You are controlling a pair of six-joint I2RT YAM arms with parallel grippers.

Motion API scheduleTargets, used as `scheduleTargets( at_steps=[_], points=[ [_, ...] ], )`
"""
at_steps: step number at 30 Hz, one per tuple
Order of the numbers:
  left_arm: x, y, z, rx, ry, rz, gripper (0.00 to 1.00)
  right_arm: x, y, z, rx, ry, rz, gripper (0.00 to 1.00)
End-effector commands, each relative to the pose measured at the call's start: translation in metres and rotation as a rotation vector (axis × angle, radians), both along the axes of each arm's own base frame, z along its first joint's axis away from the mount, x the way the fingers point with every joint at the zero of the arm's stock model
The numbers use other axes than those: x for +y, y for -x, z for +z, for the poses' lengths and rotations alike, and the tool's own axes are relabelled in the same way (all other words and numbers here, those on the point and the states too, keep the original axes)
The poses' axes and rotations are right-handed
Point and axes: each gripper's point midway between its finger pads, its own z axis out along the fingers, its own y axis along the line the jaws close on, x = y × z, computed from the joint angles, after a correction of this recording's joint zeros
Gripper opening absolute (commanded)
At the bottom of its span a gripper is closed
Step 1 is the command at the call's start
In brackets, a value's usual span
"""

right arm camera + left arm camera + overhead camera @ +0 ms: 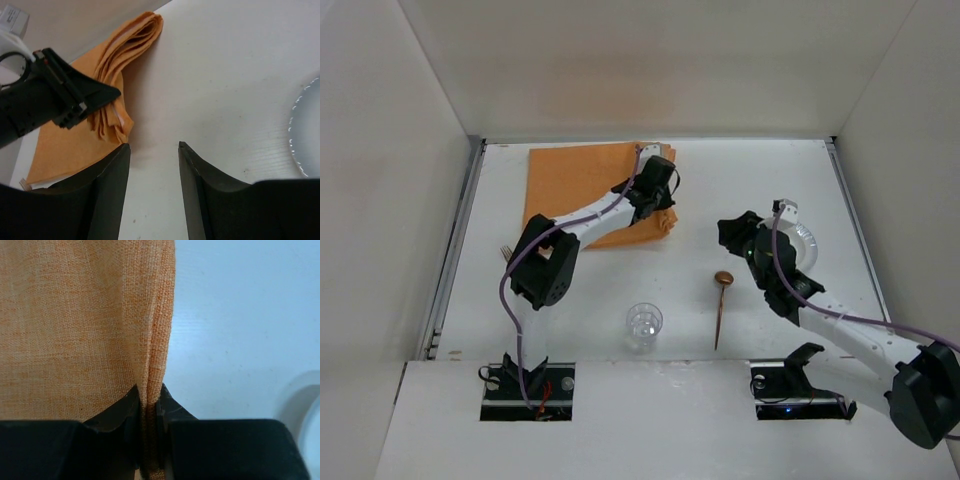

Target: Set the dinner table for one person

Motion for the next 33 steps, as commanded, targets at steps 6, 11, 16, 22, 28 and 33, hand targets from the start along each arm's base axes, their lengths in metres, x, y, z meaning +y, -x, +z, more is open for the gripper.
scheduleTargets(
  at_steps=[6,11,16,22,28,33],
  points=[
    [-0.102,0.05,0.045,0.009,0.273,-0.151,0.1,-0.01,-0.008,0.007,-0.013,-0.079,-0.039,0.5],
    [-0.129,0.078,0.051,0.029,0.299,-0.217,0.37,-0.019,-0.012,0.0,0.006,-0.083,-0.071,0.51],
    [-0.07,0.076,0.063,-0.033,0.24,-0.099,0.44,-0.029,-0.015,-0.01,0.044,-0.096,-0.104,0.56],
    [0.051,0.084,0.04,-0.073,0.074,0.145,0.47,-0.014,-0.024,-0.028,0.11,-0.068,-0.061,0.58],
    [0.175,0.107,-0.002,-0.024,-0.032,0.441,0.5,0.021,-0.03,-0.051,0.204,0.021,0.069,0.28],
    [0.218,0.126,-0.025,0.022,-0.059,0.536,0.5,0.064,-0.024,-0.07,0.271,0.18,0.188,0.11]
  ],
)
